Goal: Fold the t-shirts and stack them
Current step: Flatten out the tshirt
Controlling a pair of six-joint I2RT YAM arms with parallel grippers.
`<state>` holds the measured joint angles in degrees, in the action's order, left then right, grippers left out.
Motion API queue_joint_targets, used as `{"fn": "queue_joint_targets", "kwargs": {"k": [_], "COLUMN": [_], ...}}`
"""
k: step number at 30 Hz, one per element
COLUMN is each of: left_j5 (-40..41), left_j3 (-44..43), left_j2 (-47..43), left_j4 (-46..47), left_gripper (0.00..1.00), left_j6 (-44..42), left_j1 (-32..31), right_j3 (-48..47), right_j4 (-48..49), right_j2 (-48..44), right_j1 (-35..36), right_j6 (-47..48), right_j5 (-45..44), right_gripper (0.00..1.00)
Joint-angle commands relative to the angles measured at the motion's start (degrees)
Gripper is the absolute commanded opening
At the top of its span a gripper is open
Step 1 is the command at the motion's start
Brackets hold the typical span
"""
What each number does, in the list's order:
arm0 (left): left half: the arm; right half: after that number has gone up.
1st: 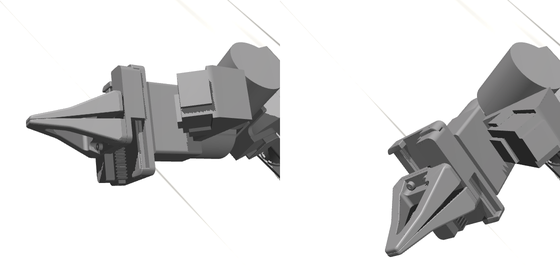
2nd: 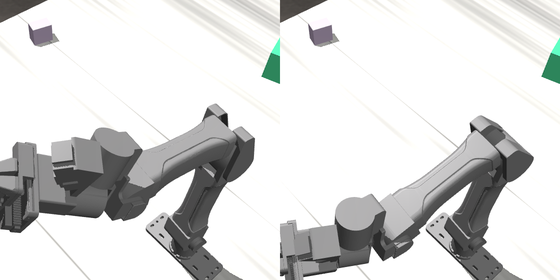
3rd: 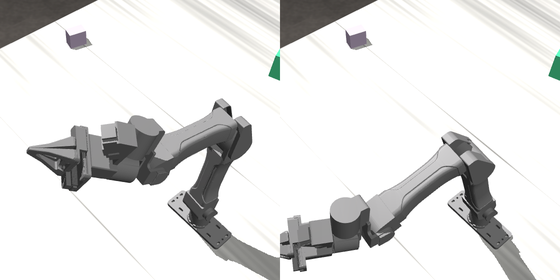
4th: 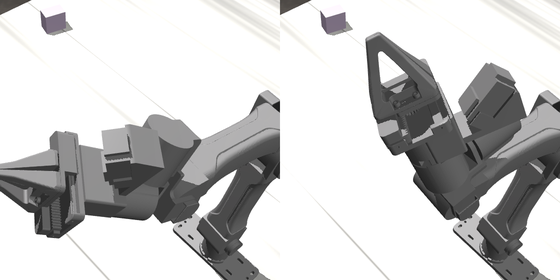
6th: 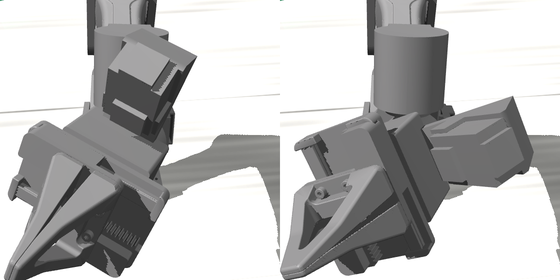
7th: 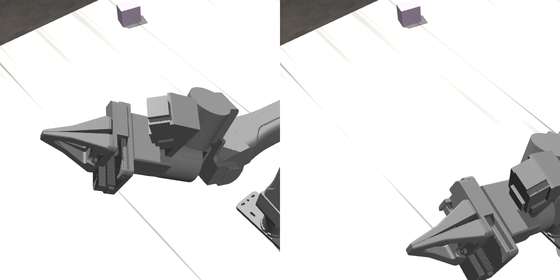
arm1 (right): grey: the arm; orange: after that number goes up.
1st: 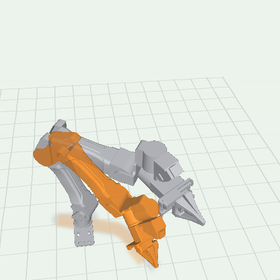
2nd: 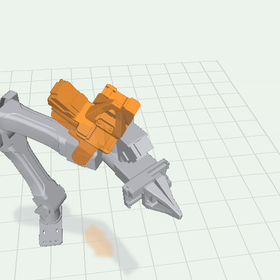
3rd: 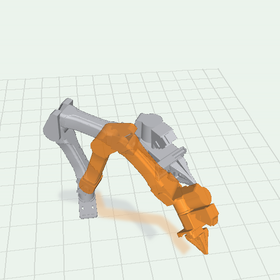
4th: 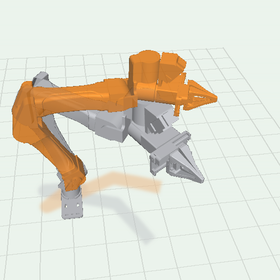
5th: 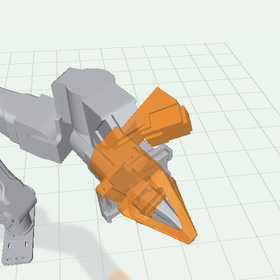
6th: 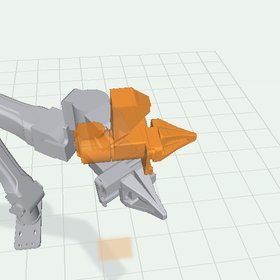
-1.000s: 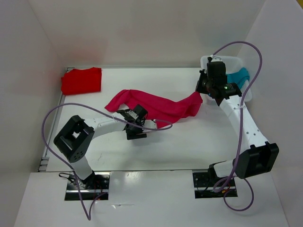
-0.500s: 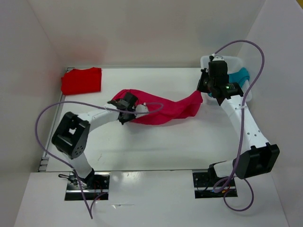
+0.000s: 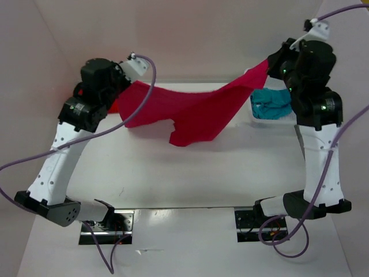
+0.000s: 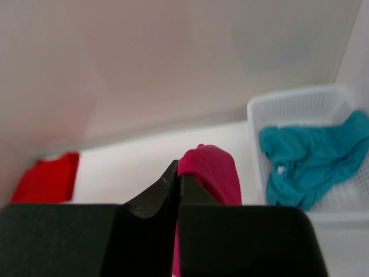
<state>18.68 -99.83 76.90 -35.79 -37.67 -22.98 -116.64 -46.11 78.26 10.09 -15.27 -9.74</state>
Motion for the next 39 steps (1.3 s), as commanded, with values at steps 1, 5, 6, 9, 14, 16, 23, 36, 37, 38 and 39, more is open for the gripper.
{"fn": "queue_joint_targets", "kwargs": {"k": [1, 5, 6, 9, 14, 16, 23, 36, 37, 38, 39], "left_j5": [5.7, 10.0, 10.0, 10.6, 8.7, 8.7, 3.1, -3.0, -5.9, -7.2, -8.0], "left_j3": [-10.0, -17.8, -17.8, -14.2, -3.8, -0.7, -19.0, -72.7, -73.8, -78.1, -79.6], "left_j2": [-1.8, -3.1, -3.9, -5.4, -4.0, -2.2, 19.0, 35.2, 36.3, 38.9, 39.9], "left_j4": [-2.0, -0.9, -0.9, -0.9, 1.1, 2.3, 2.7, -12.2, -15.0, -18.0, -23.7], "left_gripper": [0.00, 0.00, 0.00, 0.00, 0.00, 0.00, 0.00, 0.00, 0.00, 0.00, 0.00], "left_j6": [-3.5, -6.9, -7.4, -7.4, -7.4, -8.0, -3.2, 4.5, 4.4, 4.4, 4.4], "left_j1": [0.6, 2.1, 2.2, 3.5, 3.5, 3.5, 10.1, 16.5, 16.5, 16.5, 16.5], "right_j3": [-8.9, -11.4, -11.4, -7.6, -2.3, -2.3, -31.6, -31.1, -26.5, -23.8, -20.9], "right_j4": [-1.9, -2.5, -2.5, -2.5, -2.5, -1.2, -2.6, -1.3, -1.3, -1.3, -0.7], "right_j2": [-1.0, -1.0, -1.7, -2.8, 2.5, 6.3, 35.3, 23.6, 22.6, 21.5, 18.9], "right_j1": [2.4, 4.4, 4.4, 4.4, 4.4, 4.4, 1.1, -3.3, -3.3, -3.3, -2.4], "right_j6": [1.5, 1.5, 1.5, 0.7, -0.4, -0.4, -2.5, -0.3, -0.3, -0.3, 0.4], "right_j5": [-8.2, -9.3, -8.8, -7.1, -1.3, -0.6, 4.0, -3.6, -2.6, -2.6, -3.1], "right_gripper": [0.00, 0.00, 0.00, 0.00, 0.00, 0.00, 0.00, 0.00, 0.00, 0.00, 0.00]}}
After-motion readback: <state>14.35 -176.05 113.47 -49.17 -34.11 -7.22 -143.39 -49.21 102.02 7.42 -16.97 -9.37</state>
